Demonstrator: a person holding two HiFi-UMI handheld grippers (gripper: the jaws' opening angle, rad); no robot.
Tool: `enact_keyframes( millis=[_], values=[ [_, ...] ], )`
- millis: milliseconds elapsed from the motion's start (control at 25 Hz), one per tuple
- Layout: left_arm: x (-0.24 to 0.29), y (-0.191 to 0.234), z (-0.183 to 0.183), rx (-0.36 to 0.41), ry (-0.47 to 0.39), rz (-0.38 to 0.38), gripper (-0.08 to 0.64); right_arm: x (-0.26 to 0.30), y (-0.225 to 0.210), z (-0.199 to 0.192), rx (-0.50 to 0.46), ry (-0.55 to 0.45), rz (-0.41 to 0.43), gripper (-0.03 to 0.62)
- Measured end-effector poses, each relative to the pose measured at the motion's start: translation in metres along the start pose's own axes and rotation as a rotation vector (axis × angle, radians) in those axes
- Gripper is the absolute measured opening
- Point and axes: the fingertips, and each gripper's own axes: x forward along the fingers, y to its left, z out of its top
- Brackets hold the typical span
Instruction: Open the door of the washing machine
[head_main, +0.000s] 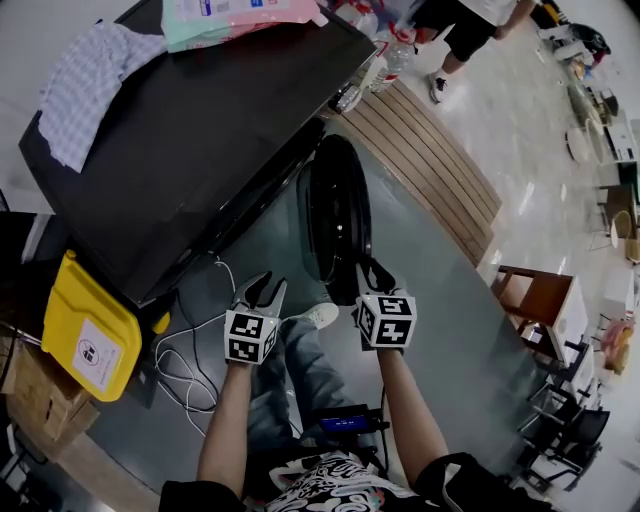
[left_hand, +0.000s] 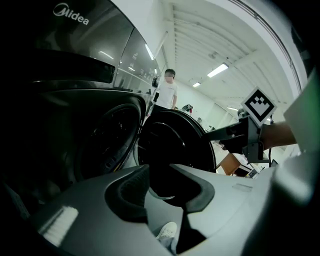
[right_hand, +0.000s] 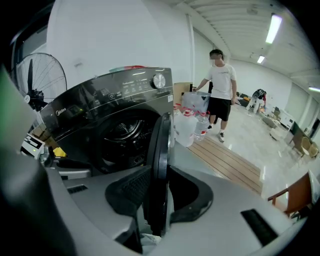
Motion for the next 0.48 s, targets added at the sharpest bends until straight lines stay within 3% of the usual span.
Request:
enact_keyframes(
  millis=[160, 480],
  values=[
    [0.006, 0.001, 0.010, -0.006, -0.014, 0.016, 0.121, -0.004, -0.040, 0.000, 0.010, 0.000, -0.075, 0.112],
    [0.014, 0.005, 0.027, -0.007, -0.035, 0.054, 0.120, -0.003, -0.114, 0.009, -0.064, 0.014, -0.185, 0.120]
  ],
)
